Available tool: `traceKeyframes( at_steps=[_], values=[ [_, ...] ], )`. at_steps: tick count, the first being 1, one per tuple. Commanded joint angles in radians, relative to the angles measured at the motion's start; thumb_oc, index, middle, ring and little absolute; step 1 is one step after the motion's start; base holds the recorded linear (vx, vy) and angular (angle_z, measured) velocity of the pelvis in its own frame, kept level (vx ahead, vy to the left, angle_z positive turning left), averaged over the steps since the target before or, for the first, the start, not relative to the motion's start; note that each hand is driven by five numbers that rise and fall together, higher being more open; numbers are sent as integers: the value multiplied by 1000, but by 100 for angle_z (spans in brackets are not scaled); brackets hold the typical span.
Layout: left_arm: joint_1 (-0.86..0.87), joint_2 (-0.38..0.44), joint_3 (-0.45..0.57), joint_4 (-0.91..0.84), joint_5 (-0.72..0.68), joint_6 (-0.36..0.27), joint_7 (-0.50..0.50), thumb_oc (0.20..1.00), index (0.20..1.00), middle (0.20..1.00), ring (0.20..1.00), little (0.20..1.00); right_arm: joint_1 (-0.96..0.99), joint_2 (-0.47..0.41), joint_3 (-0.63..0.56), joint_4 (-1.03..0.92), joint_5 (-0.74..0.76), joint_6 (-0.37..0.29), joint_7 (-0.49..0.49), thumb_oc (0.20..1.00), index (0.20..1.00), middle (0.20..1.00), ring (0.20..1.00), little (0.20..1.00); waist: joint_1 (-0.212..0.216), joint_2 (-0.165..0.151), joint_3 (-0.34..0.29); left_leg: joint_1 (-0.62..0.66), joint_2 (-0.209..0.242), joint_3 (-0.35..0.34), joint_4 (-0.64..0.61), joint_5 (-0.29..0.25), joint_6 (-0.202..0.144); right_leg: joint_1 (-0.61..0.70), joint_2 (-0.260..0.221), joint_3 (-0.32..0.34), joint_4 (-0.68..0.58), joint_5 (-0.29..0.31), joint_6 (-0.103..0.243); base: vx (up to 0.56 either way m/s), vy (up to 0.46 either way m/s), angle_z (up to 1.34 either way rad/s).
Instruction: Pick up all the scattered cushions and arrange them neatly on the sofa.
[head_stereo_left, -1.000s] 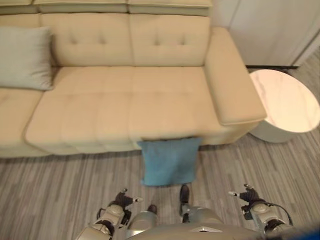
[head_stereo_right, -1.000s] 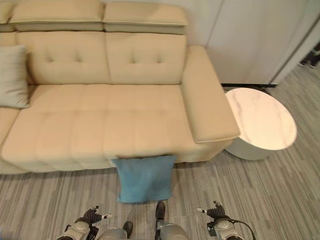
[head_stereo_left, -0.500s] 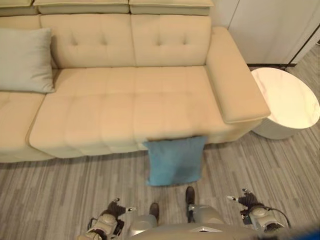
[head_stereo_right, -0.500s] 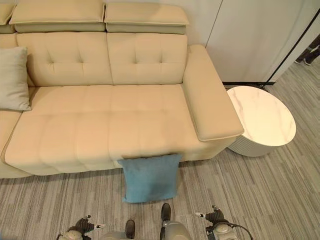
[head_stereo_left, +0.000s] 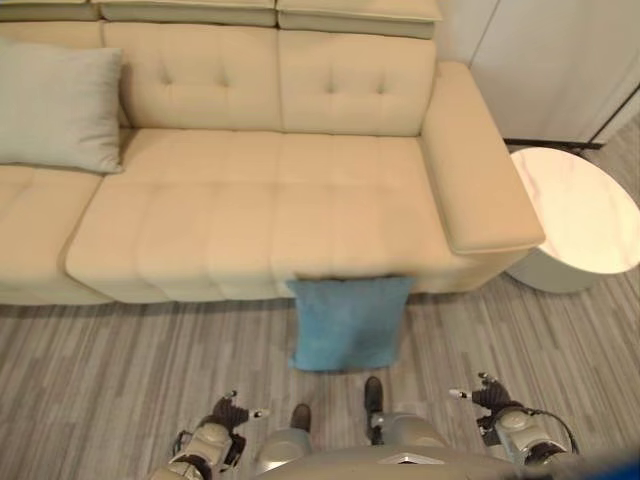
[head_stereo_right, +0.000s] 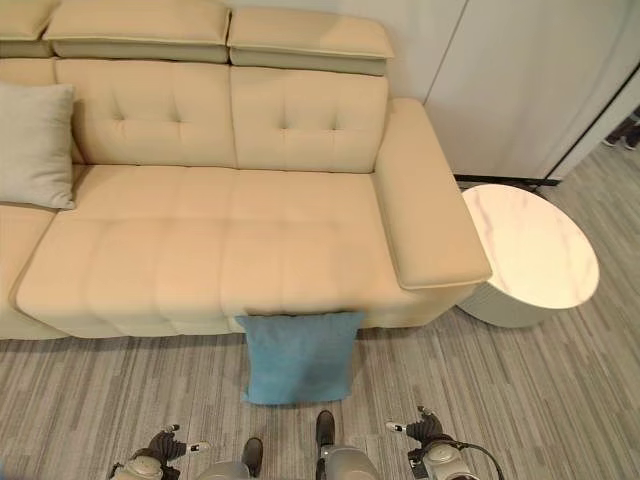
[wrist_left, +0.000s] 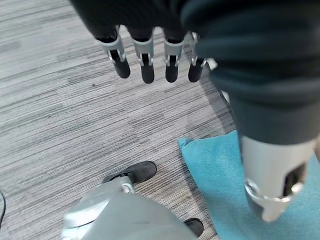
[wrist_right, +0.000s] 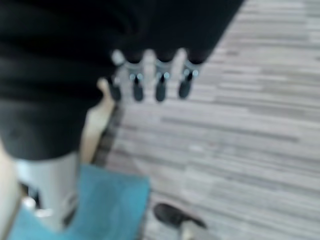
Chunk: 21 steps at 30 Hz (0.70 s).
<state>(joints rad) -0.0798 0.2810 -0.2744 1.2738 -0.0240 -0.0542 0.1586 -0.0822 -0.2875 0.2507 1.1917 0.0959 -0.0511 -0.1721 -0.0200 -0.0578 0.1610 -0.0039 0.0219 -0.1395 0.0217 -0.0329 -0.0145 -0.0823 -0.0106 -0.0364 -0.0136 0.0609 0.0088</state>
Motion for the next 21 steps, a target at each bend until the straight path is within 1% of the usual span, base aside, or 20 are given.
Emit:
traceKeyframes(
  at_steps=[1, 2, 3, 4, 5, 6, 7, 9, 11, 13, 14, 15, 16, 17, 19, 20, 21],
  values=[
    [-46, 20, 0, 2, 1, -7, 6, 1000, 1000, 1000, 1000, 1000, -5, -47, -1, -12, 51, -12, -28, 1000, 1000, 1000, 1000, 1000, -14, -66, 27, -122, -28, -3, 189, -27, -34, 25, -21, 62, 100, -111, 19, -25, -85, 101],
    [-47, 20, 0, 2, 1, -7, 6, 1000, 1000, 1000, 1000, 1000, -5, -47, -1, -12, 51, -12, -28, 1000, 1000, 1000, 1000, 1000, -15, -66, 27, -124, -29, -4, 192, -28, -34, 25, -21, 61, 100, -111, 19, 18, -15, 58],
    [-46, 16, 1, -1, -5, -6, 5, 1000, 1000, 1000, 1000, 1000, 1, -51, -9, -8, 54, -11, -26, 1000, 1000, 1000, 1000, 1000, -16, -63, 28, -132, -23, 12, 168, -26, -27, 37, -23, 49, 96, -118, 19, 44, 12, 35],
    [-46, 14, 0, -2, -5, -4, 5, 1000, 1000, 1000, 1000, 1000, 3, -55, -13, -4, 55, -9, -27, 1000, 1000, 1000, 1000, 1000, -15, -59, 29, -146, -21, 28, 151, -14, -25, 45, -24, 41, 93, -123, 18, 112, 47, 24],
    [-45, 14, -7, 3, 3, -4, 3, 1000, 1000, 1000, 1000, 1000, 0, -59, -11, 5, 55, -5, -31, 1000, 1000, 1000, 1000, 1000, -3, -52, 32, -205, -38, 44, 118, 28, -20, 60, -18, 44, 85, -126, 16, 138, 83, 13],
    [-45, 11, -4, 2, -3, -4, 1, 1000, 1000, 1000, 1000, 1000, -6, -60, -10, 5, 51, -6, -31, 1000, 1000, 1000, 1000, 1000, 4, -47, 31, -198, -41, 28, 105, 24, -19, 59, -11, 61, 89, -134, 19, 119, 71, 17],
    [-45, 11, -4, 2, -3, -4, 1, 1000, 1000, 1000, 1000, 1000, -6, -60, -10, 5, 51, -6, -31, 1000, 1000, 1000, 1000, 1000, 6, -48, 32, -196, -40, 29, 104, 24, -19, 60, -11, 62, 89, -134, 19, 102, 73, 11],
    [-35, 8, 3, 2, -11, -6, 3, 1000, 1000, 1000, 1000, 1000, -7, -58, -7, 6, 42, -6, -29, 1000, 1000, 1000, 1000, 1000, 8, -46, 26, -187, -54, 4, 111, 13, -12, 62, -11, 85, 96, -138, 29, 143, 113, -29],
    [-29, 10, 9, 6, -10, -4, 3, 1000, 1000, 1000, 1000, 1000, -6, -53, -5, 3, 37, -2, -26, 1000, 1000, 1000, 1000, 1000, 8, -48, 17, -175, -58, 17, 117, 4, -4, 65, -24, 98, 103, -137, 39, 171, 173, -53],
    [-25, 21, 22, 8, -9, -5, 8, 1000, 1000, 1000, 1000, 1000, -13, -40, 8, -8, 27, 1, -21, 1000, 1000, 1000, 1000, 1000, 25, -57, 7, -148, -59, 49, 113, -18, 16, 67, -45, 122, 112, -130, 58, 157, 170, -72],
    [-25, 21, 22, 8, -9, -5, 8, 1000, 1000, 1000, 1000, 1000, -13, -40, 8, -8, 27, 1, -21, 1000, 1000, 1000, 1000, 1000, 27, -57, 7, -147, -59, 51, 113, -19, 17, 68, -45, 123, 112, -130, 58, 130, 177, -87],
    [-26, 28, 35, 0, -21, -8, 12, 1000, 1000, 1000, 1000, 1000, -23, -36, 15, -8, 16, 4, -21, 1000, 1000, 1000, 1000, 1000, 38, -59, 7, -137, -62, 73, 124, -40, 31, 63, -68, 128, 125, -121, 78, 53, 100, -65],
    [-26, 28, 35, 0, -21, -8, 12, 1000, 1000, 1000, 1000, 1000, -23, -36, 15, -8, 16, 4, -21, 1000, 1000, 1000, 1000, 1000, 40, -59, 7, -137, -62, 75, 125, -40, 31, 63, -68, 129, 125, -121, 78, 80, 144, -57],
    [-24, 33, 39, -3, -25, -9, 12, 1000, 1000, 1000, 1000, 1000, -27, -33, 16, -10, 14, 5, -18, 1000, 1000, 1000, 1000, 1000, 46, -60, 8, -130, -63, 84, 128, -49, 38, 59, -75, 134, 137, -116, 86, 28, 65, -53],
    [-26, 46, 49, -7, -34, -9, 17, 1000, 1000, 1000, 1000, 1000, -42, -33, 19, -13, 12, 7, -19, 1000, 1000, 1000, 1000, 1000, 49, -63, 15, -126, -63, 96, 137, -57, 47, 30, -81, 144, 175, -86, 102, 4, 68, -56],
    [-32, 61, 55, -14, -40, -16, 22, 1000, 1000, 1000, 1000, 1000, -56, -30, 24, -24, 13, -1, -22, 1000, 1000, 1000, 1000, 1000, 53, -59, 26, -128, -52, 111, 139, -66, 52, -8, -90, 129, 207, -60, 117, -26, 29, -35],
    [-32, 61, 55, -14, -40, -16, 22, 1000, 1000, 1000, 1000, 1000, -56, -30, 24, -24, 13, -1, -22, 1000, 1000, 1000, 1000, 1000, 53, -59, 26, -128, -52, 112, 139, -67, 52, -8, -90, 129, 207, -60, 117, -14, 7, -26]
  ],
)
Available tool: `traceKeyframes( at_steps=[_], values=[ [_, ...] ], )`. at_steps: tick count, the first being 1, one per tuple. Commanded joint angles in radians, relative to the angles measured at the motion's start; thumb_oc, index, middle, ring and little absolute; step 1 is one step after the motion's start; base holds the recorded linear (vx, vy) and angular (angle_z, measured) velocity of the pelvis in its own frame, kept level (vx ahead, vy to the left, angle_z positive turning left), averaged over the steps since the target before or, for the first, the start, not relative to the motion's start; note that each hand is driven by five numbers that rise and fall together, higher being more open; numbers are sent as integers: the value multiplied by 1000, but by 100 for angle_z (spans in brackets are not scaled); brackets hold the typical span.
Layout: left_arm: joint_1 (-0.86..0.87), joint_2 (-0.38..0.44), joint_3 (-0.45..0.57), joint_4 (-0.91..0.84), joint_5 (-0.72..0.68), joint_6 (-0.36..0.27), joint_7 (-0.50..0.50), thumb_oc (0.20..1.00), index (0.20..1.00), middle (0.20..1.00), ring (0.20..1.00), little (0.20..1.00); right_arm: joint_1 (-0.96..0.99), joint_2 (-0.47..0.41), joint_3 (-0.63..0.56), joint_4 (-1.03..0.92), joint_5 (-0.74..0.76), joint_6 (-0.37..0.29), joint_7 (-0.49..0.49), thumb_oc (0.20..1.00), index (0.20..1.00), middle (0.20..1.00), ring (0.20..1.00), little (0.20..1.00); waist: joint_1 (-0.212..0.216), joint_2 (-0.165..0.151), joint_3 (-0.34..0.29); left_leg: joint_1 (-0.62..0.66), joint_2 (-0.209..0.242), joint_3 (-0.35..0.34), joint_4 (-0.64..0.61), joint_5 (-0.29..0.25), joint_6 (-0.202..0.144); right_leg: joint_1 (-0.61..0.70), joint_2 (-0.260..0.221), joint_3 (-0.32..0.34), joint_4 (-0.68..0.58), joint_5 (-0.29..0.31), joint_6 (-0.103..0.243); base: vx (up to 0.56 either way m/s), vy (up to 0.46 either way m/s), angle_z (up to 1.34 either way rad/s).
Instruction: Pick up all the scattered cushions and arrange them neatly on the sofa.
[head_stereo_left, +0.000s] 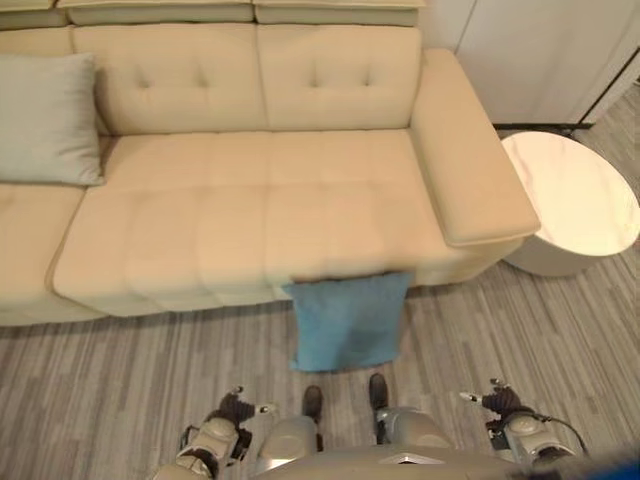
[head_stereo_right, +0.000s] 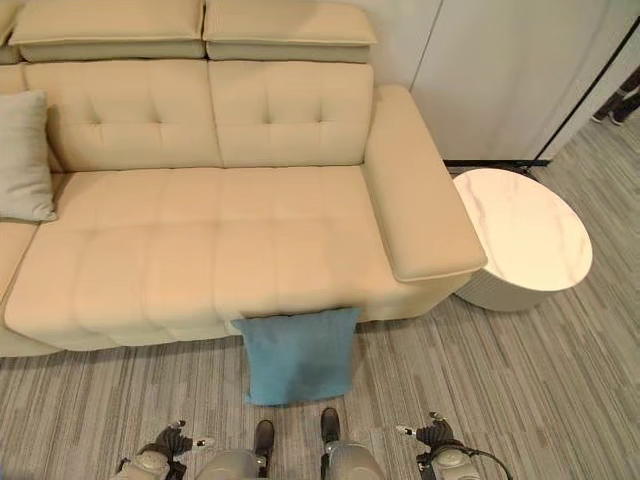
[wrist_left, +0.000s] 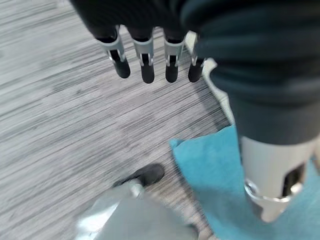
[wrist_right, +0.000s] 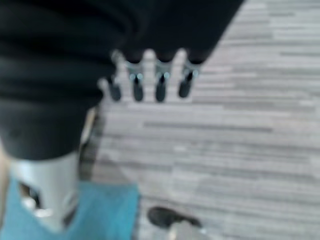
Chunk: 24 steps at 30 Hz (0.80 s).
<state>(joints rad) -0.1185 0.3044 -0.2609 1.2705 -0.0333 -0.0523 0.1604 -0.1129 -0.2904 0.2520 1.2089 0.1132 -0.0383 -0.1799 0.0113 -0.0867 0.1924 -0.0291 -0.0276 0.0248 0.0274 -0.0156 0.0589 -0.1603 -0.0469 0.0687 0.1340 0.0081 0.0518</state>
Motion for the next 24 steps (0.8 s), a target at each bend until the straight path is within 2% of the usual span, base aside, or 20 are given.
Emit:
traceKeyframes(
  at_steps=[1, 3, 7, 10, 11, 15, 19, 21, 22, 23, 24],
  values=[
    [3, 40, 39, -13, -33, -19, 18, 1000, 1000, 1000, 1000, 1000, -32, -27, 24, -44, -2, -15, -13, 1000, 1000, 1000, 1000, 1000, 19, -30, -5, -96, -3, -54, 130, -90, -23, 63, -54, 13, 42, -11, 71, 39, -4, -25],
    [-7, 48, 37, -15, -36, -24, 22, 1000, 1000, 1000, 1000, 1000, -34, -31, 28, -42, -5, -15, -17, 1000, 1000, 1000, 1000, 1000, 21, -37, 0, -100, -9, -57, 153, -105, -31, 72, -79, -49, -26, -18, 61, 50, -36, -14],
    [-17, 47, 48, -18, -62, -27, 29, 1000, 1000, 1000, 1000, 1000, -41, -35, 34, -42, 0, -17, -24, 1000, 1000, 1000, 1000, 1000, 17, -39, 3, -119, -7, -73, 157, -104, -37, 48, -58, -35, -14, -30, 49, 39, -66, 9],
    [-47, 41, 61, -35, -123, -38, 36, 1000, 1000, 1000, 1000, 1000, -68, -39, 39, -48, 17, -22, -40, 1000, 1000, 1000, 1000, 1000, 12, -40, 25, -178, -6, -81, 168, -96, -41, -2, -50, -50, -1, -41, 34, -119, -83, 8],
    [-94, 40, 58, -55, -177, -53, 57, 1000, 1000, 1000, 1000, 1000, -105, -42, 42, -50, 37, -28, -59, 1000, 1000, 1000, 1000, 1000, 10, -39, 57, -252, -11, -96, 190, -85, -44, -71, -43, -55, 32, -46, 24, -196, -74, 22],
    [-153, 44, 47, -103, -242, -80, 100, 1000, 1000, 1000, 1000, 1000, -160, -48, 44, -60, 72, -37, -93, 1000, 1000, 1000, 1000, 1000, 10, -34, 86, -362, -14, -113, 227, -70, -50, -189, -47, -61, 91, -52, 16, -155, -49, 25],
    [-256, 63, 31, -149, -327, -119, 162, 1000, 1000, 1000, 1000, 1000, -271, -64, 46, -81, 142, -60, -147, 1000, 1000, 1000, 1000, 1000, 3, -31, 113, -534, -19, -114, 288, -58, -59, -369, -45, -55, 171, -51, 12, -138, -23, 12],
    [-313, 76, 16, -130, -346, -117, 166, 1000, 1000, 1000, 1000, 1000, -337, -84, 55, -77, 157, -62, -178, 1000, 1000, 1000, 1000, 1000, -3, -22, 129, -624, -21, -115, 318, -54, -57, -473, -44, -46, 219, -50, 13, -103, 43, 5],
    [-350, 87, 7, -120, -360, -113, 164, 1000, 1000, 1000, 1000, 1000, -377, -100, 62, -76, 164, -59, -188, 1000, 1000, 1000, 1000, 1000, -6, -18, 133, -666, -23, -117, 350, -86, -58, -511, -41, -37, 250, -82, 13, -54, 41, 0],
    [-366, 96, 10, -127, -375, -113, 167, 1000, 1000, 1000, 1000, 1000, -401, -111, 64, -84, 169, -59, -198, 1000, 1000, 1000, 1000, 1000, -10, -15, 135, -703, -26, -119, 361, -87, -57, -547, -40, -32, 262, -85, 11, -72, 46, 0],
    [-440, 99, 7, -120, -413, -116, 185, 1000, 1000, 1000, 1000, 1000, -481, -130, 62, -78, 187, -62, -235, 1000, 1000, 1000, 1000, 1000, -19, -4, 141, -800, -36, -120, 405, -92, -56, -647, -38, -24, 311, -93, 7, -103, 42, 0]
  ],
)
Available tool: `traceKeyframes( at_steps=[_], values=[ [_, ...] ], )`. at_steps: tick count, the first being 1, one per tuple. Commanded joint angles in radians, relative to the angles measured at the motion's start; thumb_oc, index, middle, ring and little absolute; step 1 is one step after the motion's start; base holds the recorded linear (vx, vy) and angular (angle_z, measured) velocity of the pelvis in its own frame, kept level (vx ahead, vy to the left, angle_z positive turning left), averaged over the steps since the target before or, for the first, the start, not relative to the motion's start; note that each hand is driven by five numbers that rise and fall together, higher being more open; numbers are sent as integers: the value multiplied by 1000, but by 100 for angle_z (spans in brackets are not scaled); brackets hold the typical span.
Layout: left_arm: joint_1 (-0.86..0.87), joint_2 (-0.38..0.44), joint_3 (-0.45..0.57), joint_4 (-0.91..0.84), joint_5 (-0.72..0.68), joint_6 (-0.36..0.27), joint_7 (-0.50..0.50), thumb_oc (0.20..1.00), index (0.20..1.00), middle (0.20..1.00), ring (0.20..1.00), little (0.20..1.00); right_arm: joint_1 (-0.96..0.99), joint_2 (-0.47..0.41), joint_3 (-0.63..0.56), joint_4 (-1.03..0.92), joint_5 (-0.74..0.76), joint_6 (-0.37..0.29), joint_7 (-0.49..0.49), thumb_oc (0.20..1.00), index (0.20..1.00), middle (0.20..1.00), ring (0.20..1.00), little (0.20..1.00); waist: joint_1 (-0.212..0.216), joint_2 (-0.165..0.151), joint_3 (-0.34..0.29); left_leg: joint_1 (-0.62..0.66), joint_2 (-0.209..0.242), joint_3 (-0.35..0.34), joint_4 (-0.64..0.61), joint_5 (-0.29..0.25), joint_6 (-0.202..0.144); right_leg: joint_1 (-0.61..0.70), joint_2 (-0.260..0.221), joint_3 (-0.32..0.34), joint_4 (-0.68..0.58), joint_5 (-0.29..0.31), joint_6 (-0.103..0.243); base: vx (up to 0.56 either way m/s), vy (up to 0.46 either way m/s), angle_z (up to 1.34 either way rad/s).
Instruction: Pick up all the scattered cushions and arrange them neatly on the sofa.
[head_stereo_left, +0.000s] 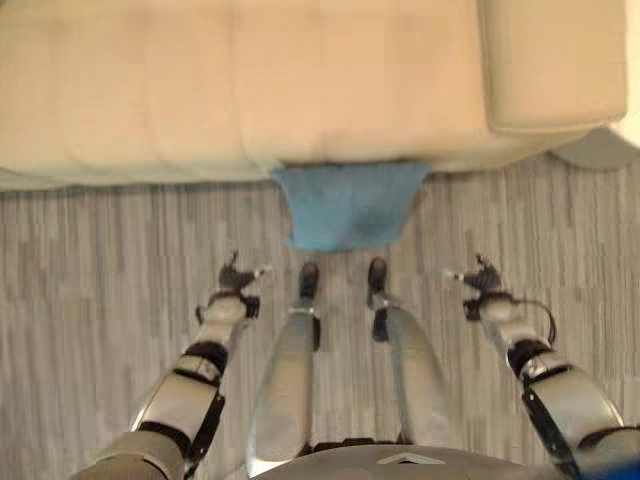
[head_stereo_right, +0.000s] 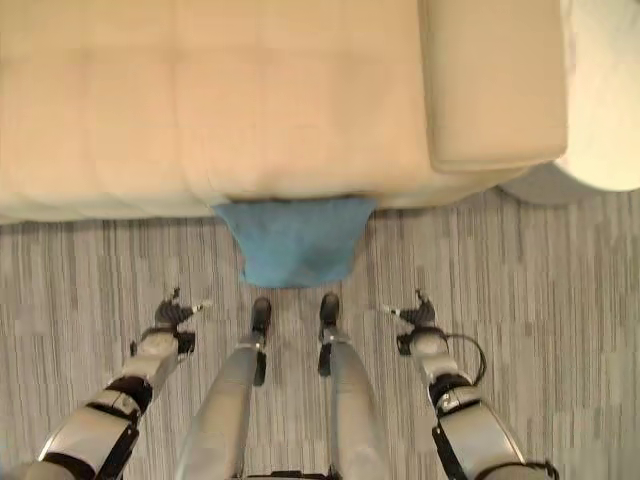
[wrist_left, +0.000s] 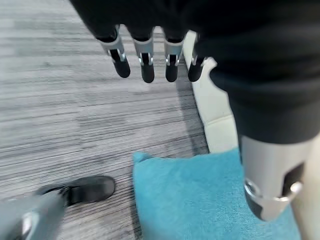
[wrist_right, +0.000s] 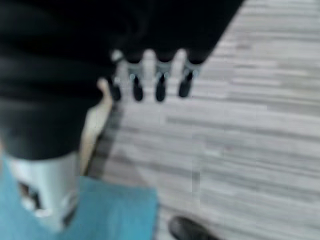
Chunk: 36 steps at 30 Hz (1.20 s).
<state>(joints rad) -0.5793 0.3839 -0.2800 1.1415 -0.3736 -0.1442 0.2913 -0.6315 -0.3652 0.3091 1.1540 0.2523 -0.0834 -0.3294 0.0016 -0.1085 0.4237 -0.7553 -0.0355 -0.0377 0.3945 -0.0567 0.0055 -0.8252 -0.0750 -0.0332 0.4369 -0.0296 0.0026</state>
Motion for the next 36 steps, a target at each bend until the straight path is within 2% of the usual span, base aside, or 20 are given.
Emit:
traceKeyframes(
  at_steps=[1, 3, 7, 8, 17, 28, 36],
  values=[
    [19, 19, 27, 10, -73, -25, 54, 1000, 1000, 1000, 1000, 1000, 35, -56, 4, -22, 49, -18, -85, 1000, 1000, 1000, 1000, 1000, -9, 18, -93, -80, -28, -57, 41, -52, -2, 12, -10, 78, 11, -57, 56, -110, 67, 5],
    [-83, 34, 5, -2, -99, -33, 93, 1000, 1000, 1000, 1000, 1000, -78, -76, -2, -28, 92, -32, -142, 1000, 1000, 1000, 1000, 1000, -19, 28, -83, -197, -39, -60, 90, -62, 1, -110, -6, 94, 72, -68, 56, -38, 45, 1],
    [-173, 48, -10, -26, -111, -37, 119, 1000, 1000, 1000, 1000, 1000, -155, -84, -17, -66, 160, -61, -181, 1000, 1000, 1000, 1000, 1000, -30, 34, -74, -303, -49, -60, 142, -75, 3, -215, -2, 107, 123, -81, 55, 5, 25, 2],
    [-219, 57, -16, -43, -124, -38, 125, 1000, 1000, 1000, 1000, 1000, -190, -90, -21, -101, 190, -81, -196, 1000, 1000, 1000, 1000, 1000, -36, 35, -69, -363, -54, -60, 177, -84, 4, -278, 0, 113, 154, -85, 55, 23, 42, 2],
    [-425, 86, -58, -98, -310, -79, 114, 1000, 1000, 1000, 1000, 1000, -340, -127, 10, -156, 269, -119, -231, 1000, 1000, 1000, 1000, 1000, -68, 38, -64, -577, -81, -56, 278, -102, 10, -493, 13, 136, 248, -95, 65, 10, 14, 0],
    [-533, 88, -143, -152, -280, -72, 115, 1000, 1000, 1000, 1000, 1000, -398, -146, 49, -206, 338, -171, -228, 1000, 1000, 1000, 1000, 1000, -74, 49, -63, -739, -91, -46, 358, -102, 9, -646, 18, 133, 327, -97, 69, 16, 4, -3],
    [-575, 93, -182, -205, -269, -83, 137, 1000, 1000, 1000, 1000, 1000, -477, -145, 118, -193, 300, -153, -242, 1000, 1000, 1000, 1000, 1000, -56, 63, -65, -813, -93, -34, 397, -88, 7, -719, 13, 124, 387, -95, 74, 7, 1, -1]
  ],
)
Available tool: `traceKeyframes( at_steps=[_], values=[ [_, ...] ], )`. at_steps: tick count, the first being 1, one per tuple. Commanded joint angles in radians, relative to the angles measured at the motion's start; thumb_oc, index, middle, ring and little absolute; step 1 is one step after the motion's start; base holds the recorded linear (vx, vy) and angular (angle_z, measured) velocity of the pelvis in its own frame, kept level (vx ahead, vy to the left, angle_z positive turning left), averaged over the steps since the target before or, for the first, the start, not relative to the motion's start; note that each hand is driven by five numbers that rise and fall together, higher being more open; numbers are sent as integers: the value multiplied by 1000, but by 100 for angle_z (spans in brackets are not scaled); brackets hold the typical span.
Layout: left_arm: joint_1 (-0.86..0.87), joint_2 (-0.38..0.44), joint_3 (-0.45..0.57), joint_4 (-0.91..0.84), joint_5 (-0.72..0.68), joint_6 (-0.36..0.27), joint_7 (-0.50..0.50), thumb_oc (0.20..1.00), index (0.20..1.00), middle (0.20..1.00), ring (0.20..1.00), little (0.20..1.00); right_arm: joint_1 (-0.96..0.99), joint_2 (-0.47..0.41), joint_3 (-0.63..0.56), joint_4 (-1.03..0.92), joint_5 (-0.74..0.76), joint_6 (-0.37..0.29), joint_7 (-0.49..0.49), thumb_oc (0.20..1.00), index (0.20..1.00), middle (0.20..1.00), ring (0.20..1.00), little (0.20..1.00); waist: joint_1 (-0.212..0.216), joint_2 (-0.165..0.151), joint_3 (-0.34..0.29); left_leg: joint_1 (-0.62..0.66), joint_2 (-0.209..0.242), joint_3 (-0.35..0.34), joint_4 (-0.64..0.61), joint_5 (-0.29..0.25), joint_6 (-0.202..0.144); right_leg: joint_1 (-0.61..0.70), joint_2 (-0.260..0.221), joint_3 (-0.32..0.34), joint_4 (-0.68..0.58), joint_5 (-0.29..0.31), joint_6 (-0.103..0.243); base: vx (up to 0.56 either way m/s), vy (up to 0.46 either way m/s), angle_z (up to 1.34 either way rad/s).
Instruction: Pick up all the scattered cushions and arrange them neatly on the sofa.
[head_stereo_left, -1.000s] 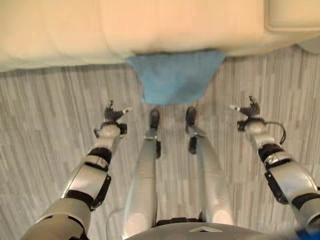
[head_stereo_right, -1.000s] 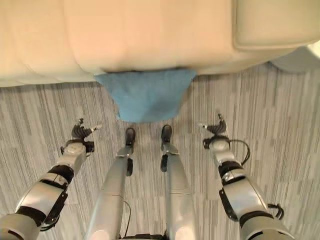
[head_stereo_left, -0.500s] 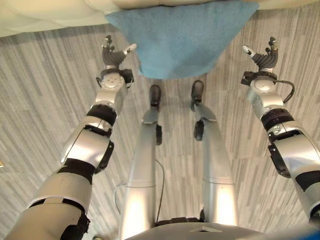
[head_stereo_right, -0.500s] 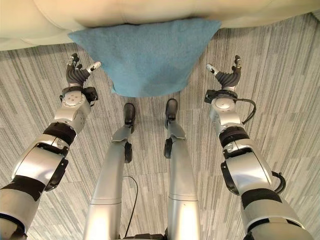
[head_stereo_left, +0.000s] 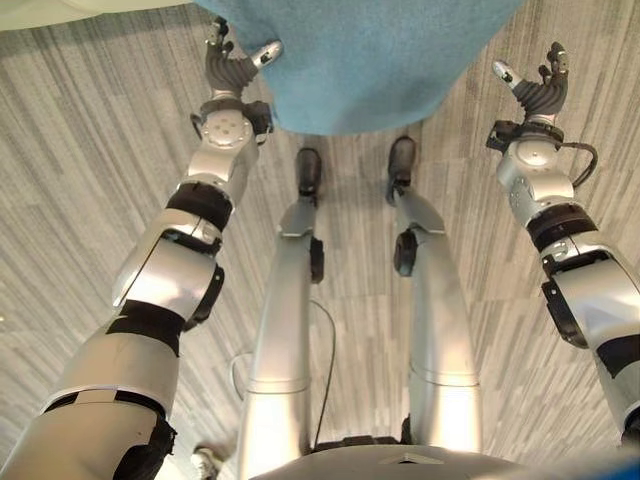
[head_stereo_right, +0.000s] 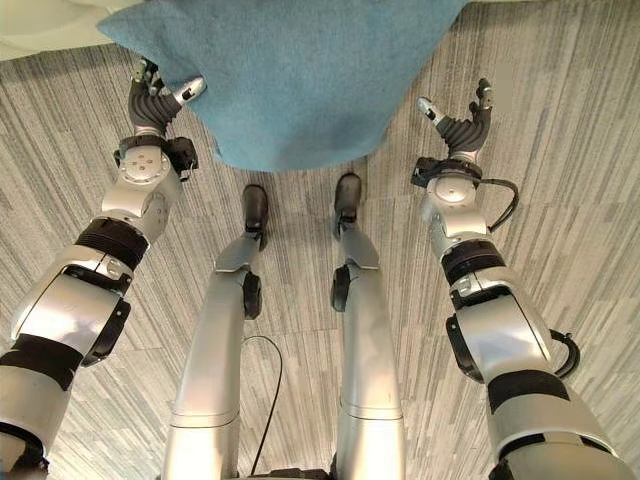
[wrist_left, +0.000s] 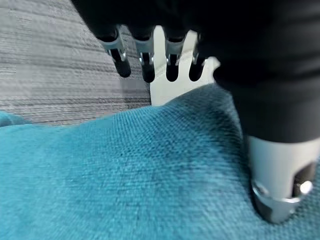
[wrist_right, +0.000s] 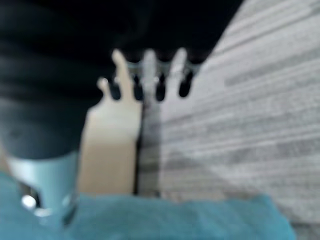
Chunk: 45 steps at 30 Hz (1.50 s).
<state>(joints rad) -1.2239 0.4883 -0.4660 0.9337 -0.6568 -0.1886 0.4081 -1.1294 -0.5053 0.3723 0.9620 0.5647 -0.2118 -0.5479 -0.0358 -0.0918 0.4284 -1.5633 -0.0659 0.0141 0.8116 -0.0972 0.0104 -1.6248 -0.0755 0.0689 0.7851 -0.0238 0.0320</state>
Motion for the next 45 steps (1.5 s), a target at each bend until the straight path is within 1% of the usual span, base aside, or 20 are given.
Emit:
traceKeyframes(
  at_steps=[1, 6, 15, 17, 25, 28, 29, 30, 31, 32, 36, 39, 42, 45],
  values=[
    [66, -9, 1, -7, 14, -41, 25, 1000, 1000, 1000, 1000, 1000, 13, -7, 66, -4, -23, -18, -26, 1000, 1000, 1000, 1000, 1000, -17, 47, -65, -5, -62, -83, -20, -45, 1, 78, 14, 22, 46, -102, 43, 0, 0, 0],
    [38, -13, -17, -52, 22, -46, 45, 1000, 1000, 1000, 1000, 1000, -30, -4, 117, 34, -63, 18, -28, 1000, 1000, 1000, 1000, 1000, -1, 54, -49, -7, -71, -82, -17, -41, 0, 70, 8, 21, 69, -102, 41, 1, -10, 1],
    [-2, -23, -34, -74, 27, -55, 63, 1000, 1000, 1000, 1000, 1000, -92, 22, 178, 65, -116, 42, -35, 1000, 1000, 1000, 1000, 1000, 14, 61, -28, -7, -79, -80, -10, -34, -4, 62, 3, 22, 91, -107, 40, 1, 0, 2],
    [-28, -30, -49, -93, 27, -58, 70, 1000, 1000, 1000, 1000, 1000, -126, 37, 204, 80, -125, 50, -37, 1000, 1000, 1000, 1000, 1000, 20, 67, -10, -7, -86, -76, 2, -33, -4, 59, 0, 26, 110, -108, 39, 0, 0, 0],
    [-71, -46, -71, -109, 12, -67, 80, 1000, 1000, 1000, 1000, 1000, -198, 70, 258, 76, -119, 51, -32, 1000, 1000, 1000, 1000, 1000, 27, 71, 25, -7, -91, -73, 28, -29, -9, 58, -3, 30, 143, -111, 39, 4, 0, 4],
    [-85, -68, -74, -111, -17, -73, 83, 1000, 1000, 1000, 1000, 1000, -223, 105, 263, 67, -80, 38, -21, 1000, 1000, 1000, 1000, 1000, 31, 74, 35, -7, -94, -67, 42, -30, -10, 58, 0, 30, 159, -111, 37, 2, -4, 1],
    [-86, -68, -74, -111, -18, -73, 83, 900, 900, 900, 900, 900, -223, 105, 263, 68, -79, 38, -20, 777, 777, 777, 777, 777, 31, 74, 35, -7, -94, -67, 42, -30, -10, 58, 0, 30, 160, -112, 37, 0, 0, 0],
    [-90, -78, -74, -114, -26, -76, 83, 567, 567, 567, 567, 567, -228, 110, 263, 65, -61, 30, -14, 492, 492, 492, 492, 492, 32, 74, 38, -7, -96, -65, 45, -29, -11, 59, -1, 31, 163, -112, 37, 0, 0, 0],
    [-90, -85, -69, -123, -39, -83, 87, 200, 200, 200, 200, 200, -231, 119, 259, 62, -42, 23, -9, 313, 313, 313, 313, 313, 34, 75, 39, -7, -97, -64, 48, -29, -12, 59, -1, 30, 166, -113, 36, 0, 0, 0],
    [-87, -94, -67, -133, -49, -85, 88, 200, 200, 200, 200, 200, -229, 129, 253, 52, -22, 12, -6, 200, 200, 200, 200, 200, 34, 76, 40, -7, -99, -65, 52, -29, -12, 60, -2, 30, 168, -113, 36, 0, 0, 0],
    [-87, -94, -64, -166, -56, -100, 84, 200, 200, 200, 200, 200, -233, 142, 247, 10, 26, -28, 16, 200, 200, 200, 200, 200, 36, 78, 39, -7, -99, -66, 63, -26, -17, 59, 0, 29, 184, -114, 35, 0, 0, 1],
    [-85, -91, -63, -167, -58, -103, 80, 200, 200, 200, 200, 200, -232, 145, 246, 4, 29, -33, 20, 200, 200, 200, 200, 200, 36, 77, 39, -7, -99, -67, 68, -26, -18, 59, 0, 29, 188, -113, 36, 0, 0, 0],
    [-71, -89, -59, -178, -60, -103, 82, 200, 200, 200, 200, 200, -219, 143, 231, -33, 37, -54, 24, 200, 200, 200, 200, 200, 34, 77, 32, -7, -99, -64, 81, -26, -21, 62, 3, 27, 197, -107, 36, 0, 0, 0],
    [-47, -87, -49, -187, -55, -101, 76, 200, 200, 200, 200, 200, -196, 139, 209, -66, 31, -64, 26, 200, 200, 200, 200, 200, 32, 77, 18, -7, -98, -62, 81, -23, -23, 63, 5, 25, 199, -101, 36, 0, 0, 0]
  ],
)
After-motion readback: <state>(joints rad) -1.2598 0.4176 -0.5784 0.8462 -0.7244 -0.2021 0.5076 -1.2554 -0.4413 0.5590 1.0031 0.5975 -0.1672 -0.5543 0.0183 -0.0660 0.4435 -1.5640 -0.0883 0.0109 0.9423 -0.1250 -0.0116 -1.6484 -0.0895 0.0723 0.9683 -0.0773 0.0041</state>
